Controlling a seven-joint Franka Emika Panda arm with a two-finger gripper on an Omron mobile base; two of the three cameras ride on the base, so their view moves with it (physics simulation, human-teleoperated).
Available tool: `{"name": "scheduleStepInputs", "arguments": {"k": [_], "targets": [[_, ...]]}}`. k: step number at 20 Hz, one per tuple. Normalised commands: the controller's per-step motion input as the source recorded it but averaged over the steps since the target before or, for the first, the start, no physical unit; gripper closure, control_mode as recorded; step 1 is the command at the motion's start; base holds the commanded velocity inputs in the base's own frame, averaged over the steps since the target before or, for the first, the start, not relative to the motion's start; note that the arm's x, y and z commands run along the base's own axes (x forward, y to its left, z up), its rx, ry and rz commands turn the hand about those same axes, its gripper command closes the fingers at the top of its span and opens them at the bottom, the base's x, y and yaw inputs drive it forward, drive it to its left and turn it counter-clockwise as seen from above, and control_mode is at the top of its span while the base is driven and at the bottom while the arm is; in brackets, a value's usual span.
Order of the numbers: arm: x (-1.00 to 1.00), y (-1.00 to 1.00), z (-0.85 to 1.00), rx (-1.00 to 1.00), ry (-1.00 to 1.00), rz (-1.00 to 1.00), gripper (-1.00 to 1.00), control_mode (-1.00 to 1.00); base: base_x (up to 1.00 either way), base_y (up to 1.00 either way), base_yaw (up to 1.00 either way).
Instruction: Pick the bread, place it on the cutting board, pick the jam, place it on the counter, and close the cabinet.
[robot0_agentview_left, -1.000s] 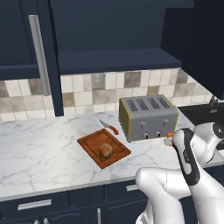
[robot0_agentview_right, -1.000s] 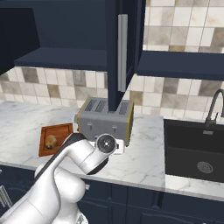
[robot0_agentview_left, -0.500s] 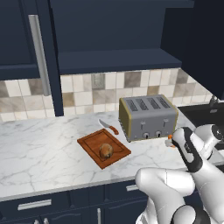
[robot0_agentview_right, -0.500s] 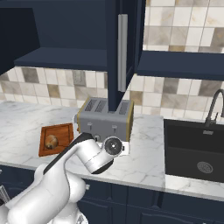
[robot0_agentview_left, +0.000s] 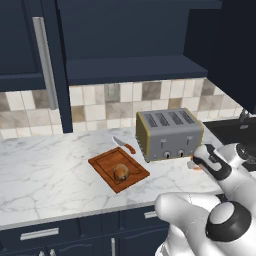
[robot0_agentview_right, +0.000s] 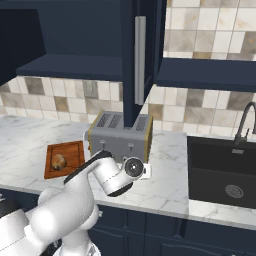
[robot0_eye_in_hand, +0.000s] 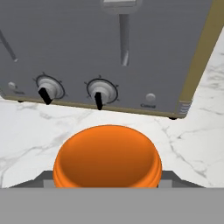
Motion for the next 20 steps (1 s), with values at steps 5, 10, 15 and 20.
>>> {"name": "scheduleStepInputs", "arguments": {"k": [5,10,15,20], "targets": [[0.13,-0.10,-0.24,0.00,0.03,0.00,1.00,-1.00,0.00,0.00,0.00],[0.02,-0.06,-0.20,0.00,0.01,0.01,1.00,-1.00,0.00,0.00,0.00],[0.04,0.00,-0.20,0.00,0.00,0.00,1.00,-1.00,0.00,0.00,0.00],[0.14,0.00,-0.22,0.00,0.00,0.00,1.00,-1.00,0.00,0.00,0.00]]}}
